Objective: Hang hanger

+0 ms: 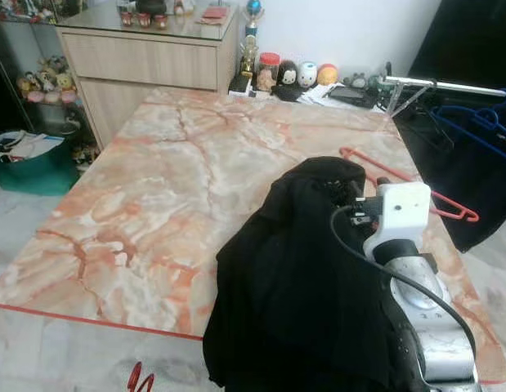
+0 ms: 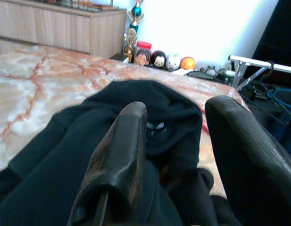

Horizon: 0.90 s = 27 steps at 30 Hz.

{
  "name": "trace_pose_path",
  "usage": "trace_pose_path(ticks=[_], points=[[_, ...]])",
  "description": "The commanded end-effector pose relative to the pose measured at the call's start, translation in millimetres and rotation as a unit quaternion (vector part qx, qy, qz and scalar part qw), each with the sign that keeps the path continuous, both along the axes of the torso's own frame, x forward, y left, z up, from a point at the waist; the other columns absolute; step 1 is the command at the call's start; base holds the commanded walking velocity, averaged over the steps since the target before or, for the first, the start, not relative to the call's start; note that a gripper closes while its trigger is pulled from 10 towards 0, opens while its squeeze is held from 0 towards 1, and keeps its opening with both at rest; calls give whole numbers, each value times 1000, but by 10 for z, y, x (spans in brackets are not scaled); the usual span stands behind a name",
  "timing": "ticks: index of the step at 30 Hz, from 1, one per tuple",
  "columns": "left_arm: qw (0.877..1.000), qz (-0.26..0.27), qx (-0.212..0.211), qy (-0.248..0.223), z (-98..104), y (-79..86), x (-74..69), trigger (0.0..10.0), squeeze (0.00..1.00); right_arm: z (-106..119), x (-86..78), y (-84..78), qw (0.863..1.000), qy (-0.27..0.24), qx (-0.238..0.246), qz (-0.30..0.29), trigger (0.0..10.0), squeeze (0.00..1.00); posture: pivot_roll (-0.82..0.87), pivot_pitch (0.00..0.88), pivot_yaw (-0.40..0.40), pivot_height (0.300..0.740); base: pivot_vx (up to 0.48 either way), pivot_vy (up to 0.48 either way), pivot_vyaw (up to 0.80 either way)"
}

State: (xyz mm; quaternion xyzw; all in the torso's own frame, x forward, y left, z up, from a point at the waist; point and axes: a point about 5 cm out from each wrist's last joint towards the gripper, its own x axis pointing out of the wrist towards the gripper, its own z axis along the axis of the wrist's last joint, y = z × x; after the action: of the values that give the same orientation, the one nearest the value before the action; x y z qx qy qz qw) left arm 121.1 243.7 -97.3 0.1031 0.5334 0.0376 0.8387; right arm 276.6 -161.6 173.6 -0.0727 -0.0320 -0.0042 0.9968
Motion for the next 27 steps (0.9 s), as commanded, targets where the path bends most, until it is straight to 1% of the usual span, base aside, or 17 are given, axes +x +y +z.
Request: trace_pose_path(ticks=[1, 17, 23, 27], points=[[1000, 0, -8, 6, -25, -39, -48, 10000, 0, 9, 18, -10, 1000, -4, 1, -4, 10000, 0, -28, 0, -92, 740, -289, 0, 0], [1000, 1, -6, 7, -18, -1, -62, 10000, 0, -19, 47, -19, 1000, -3, 2, -8, 10000, 0, -28, 0, -91, 740, -291, 0, 0], [1000, 0, -8, 6, -27, -38, -58, 10000, 0, -57, 51, -38, 1000, 2, 2, -14, 10000, 0, -28, 0, -91, 740, -287, 0, 0], [1000, -1, -10, 6, -34, -75, -50, 10000, 0, -131, 50, -43, 1000, 12, 0, -16, 10000, 0, -32, 0, -91, 740, -286, 0, 0]])
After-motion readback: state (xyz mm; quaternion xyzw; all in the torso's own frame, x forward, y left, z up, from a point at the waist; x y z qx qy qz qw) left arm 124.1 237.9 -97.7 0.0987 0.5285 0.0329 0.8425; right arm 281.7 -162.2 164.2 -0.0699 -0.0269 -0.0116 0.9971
